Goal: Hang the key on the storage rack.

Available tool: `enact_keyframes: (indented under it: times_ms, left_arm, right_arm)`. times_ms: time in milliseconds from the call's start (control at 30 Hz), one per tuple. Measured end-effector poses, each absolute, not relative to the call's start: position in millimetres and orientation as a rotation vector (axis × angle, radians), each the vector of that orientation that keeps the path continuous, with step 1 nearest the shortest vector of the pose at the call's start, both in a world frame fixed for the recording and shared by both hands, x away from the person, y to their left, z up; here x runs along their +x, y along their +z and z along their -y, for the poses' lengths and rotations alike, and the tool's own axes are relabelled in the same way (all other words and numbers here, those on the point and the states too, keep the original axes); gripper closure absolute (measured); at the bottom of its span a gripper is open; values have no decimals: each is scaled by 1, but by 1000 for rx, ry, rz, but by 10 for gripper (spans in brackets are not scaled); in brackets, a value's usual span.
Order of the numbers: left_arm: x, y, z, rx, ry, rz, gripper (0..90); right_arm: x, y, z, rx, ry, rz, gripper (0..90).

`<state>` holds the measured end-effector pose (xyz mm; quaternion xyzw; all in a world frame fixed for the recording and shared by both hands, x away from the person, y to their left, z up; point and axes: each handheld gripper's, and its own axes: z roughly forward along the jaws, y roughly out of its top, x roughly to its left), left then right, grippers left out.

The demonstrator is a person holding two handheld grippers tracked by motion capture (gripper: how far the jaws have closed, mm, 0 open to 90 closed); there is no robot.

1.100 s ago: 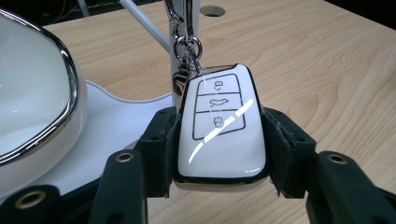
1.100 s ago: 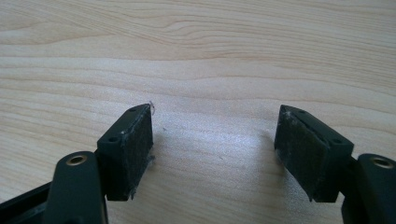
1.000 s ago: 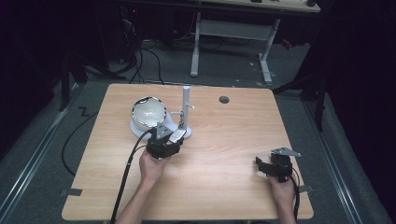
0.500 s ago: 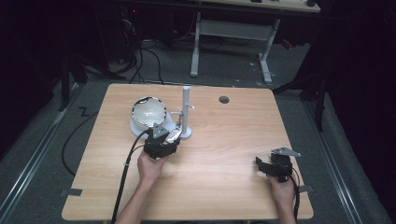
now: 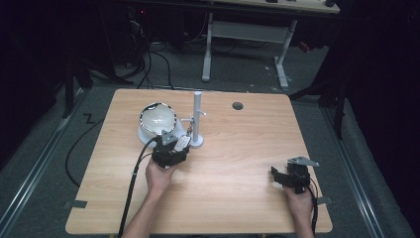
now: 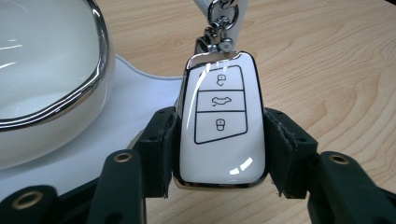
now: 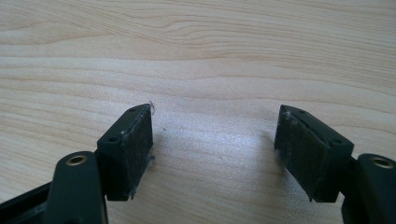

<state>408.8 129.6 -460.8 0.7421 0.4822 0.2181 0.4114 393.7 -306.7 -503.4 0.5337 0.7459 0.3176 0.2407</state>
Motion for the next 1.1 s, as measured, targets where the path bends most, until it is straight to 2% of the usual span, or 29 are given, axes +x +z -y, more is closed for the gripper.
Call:
enact_keyframes:
  times_ms: [433, 600, 1100]
  left_arm:
    - [403, -459, -136, 1847, 566, -1224, 414]
    - [393, -457, -152, 1794, 563, -1244, 395]
    - [376, -444, -174, 1737, 577, -1241, 391]
  right_arm:
    - [394, -503, 307, 1460, 869, -2041, 282]
    - [394, -503, 307, 1461, 869, -2041, 283]
    - [394, -503, 307, 1463, 869, -2040, 282]
